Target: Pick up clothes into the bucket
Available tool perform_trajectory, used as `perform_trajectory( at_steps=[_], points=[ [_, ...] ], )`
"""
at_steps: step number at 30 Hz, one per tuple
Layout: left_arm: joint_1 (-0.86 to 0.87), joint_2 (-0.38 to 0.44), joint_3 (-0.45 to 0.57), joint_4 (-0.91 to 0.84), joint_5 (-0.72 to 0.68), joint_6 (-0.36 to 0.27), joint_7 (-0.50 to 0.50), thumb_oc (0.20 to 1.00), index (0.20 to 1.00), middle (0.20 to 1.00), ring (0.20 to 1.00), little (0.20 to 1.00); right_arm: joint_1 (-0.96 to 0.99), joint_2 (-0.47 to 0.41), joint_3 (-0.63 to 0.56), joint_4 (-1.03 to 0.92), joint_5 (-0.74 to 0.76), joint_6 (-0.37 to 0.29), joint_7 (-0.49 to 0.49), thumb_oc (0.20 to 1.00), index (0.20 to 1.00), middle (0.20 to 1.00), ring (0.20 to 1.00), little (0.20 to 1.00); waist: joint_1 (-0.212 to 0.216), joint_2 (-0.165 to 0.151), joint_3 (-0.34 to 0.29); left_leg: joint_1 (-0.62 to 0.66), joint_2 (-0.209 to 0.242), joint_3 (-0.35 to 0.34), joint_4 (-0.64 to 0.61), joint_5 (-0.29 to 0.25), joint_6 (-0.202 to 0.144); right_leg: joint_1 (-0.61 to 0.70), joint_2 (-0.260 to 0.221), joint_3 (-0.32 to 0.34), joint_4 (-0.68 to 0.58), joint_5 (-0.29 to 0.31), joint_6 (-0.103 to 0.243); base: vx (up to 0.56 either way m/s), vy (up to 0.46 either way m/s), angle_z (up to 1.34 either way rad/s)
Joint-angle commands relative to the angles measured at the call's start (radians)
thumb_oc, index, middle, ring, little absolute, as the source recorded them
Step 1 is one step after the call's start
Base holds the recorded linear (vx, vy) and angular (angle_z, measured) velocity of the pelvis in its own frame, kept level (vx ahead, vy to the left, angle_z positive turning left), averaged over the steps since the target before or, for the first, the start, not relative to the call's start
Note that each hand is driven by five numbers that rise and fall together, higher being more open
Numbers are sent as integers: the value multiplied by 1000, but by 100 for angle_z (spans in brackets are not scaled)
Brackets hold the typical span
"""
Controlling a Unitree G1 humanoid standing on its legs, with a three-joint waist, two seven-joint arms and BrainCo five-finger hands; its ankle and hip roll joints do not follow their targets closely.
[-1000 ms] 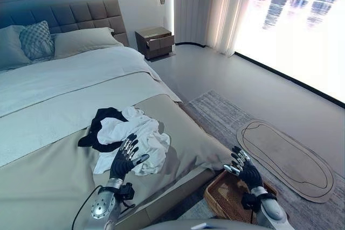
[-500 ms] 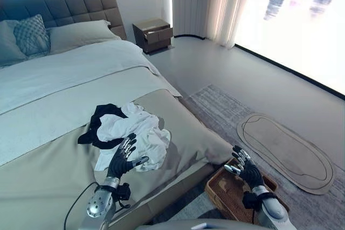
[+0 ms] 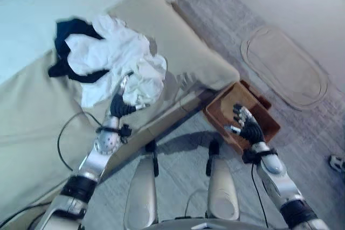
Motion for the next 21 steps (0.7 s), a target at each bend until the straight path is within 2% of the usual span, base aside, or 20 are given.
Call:
perform_trajectory(
  at_steps=[1,5,7,12,13,15,16,17,21],
  points=[
    [-17,12,37,-24,124,16,128,1000,1000,1000,1000,1000,1,10,-20,-92,-13,-80,-50,1000,1000,1000,1000,1000,-28,-34,-85,-108,-32,-13,212,-137,43,-86,50,15,-73,117,-46,-115,3,-7],
    [-120,35,25,-1,222,65,216,1000,1000,1000,1000,1000,-32,7,-17,-113,-23,-90,-73,1000,1000,1000,1000,1000,-41,-26,-90,-229,-24,-15,285,-156,42,-216,67,35,-4,101,-55,-69,4,-14],
    [-138,42,23,3,241,76,224,1000,1000,1000,1000,1000,-34,8,-19,-119,-21,-92,-75,1000,1000,1000,1000,1000,-45,-25,-92,-249,-23,-18,296,-156,41,-236,68,38,3,101,-56,-38,0,-1],
    [-263,135,7,51,439,188,302,1000,1000,1000,1000,1000,-28,-4,-27,-137,-17,-102,-60,1000,1000,1000,1000,1000,-70,-20,-96,-340,-20,-23,327,-157,39,-344,81,56,45,98,-59,-17,3,-4],
    [-265,135,5,53,439,188,303,1000,1000,1000,1000,1000,-28,-4,-28,-137,-17,-102,-60,1000,1000,1000,1000,1000,-69,-21,-97,-343,-20,-22,328,-157,39,-346,81,56,46,98,-59,-12,15,-7],
    [-317,182,-16,117,513,249,295,1000,1000,1000,1000,1000,-22,-12,-38,-139,-12,-104,-48,1000,1000,1000,1000,1000,-84,-17,-96,-371,-18,-20,340,-157,40,-376,85,63,55,101,-57,-10,21,-10],
    [-320,182,-18,118,513,250,295,1000,1000,1000,1000,1000,-22,-11,-39,-139,-11,-104,-48,1000,1000,1000,1000,1000,-83,-17,-98,-374,-18,-20,342,-158,40,-380,85,64,56,100,-56,-9,15,-4],
    [-344,204,-17,146,544,280,279,1000,1000,1000,1000,1000,-17,-18,-51,-141,-25,-102,-44,1000,1000,1000,1000,1000,-92,-17,-96,-387,-18,-19,347,-160,40,-398,86,65,60,102,-57,-4,14,-4],
    [-390,243,-43,206,594,312,281,1000,1000,1000,1000,1000,-21,-21,-71,-135,-17,-107,-40,1000,1000,1000,1000,1000,-104,-13,-104,-416,-16,-17,351,-158,40,-429,90,71,67,106,-54,-2,13,-3]
  ],
)
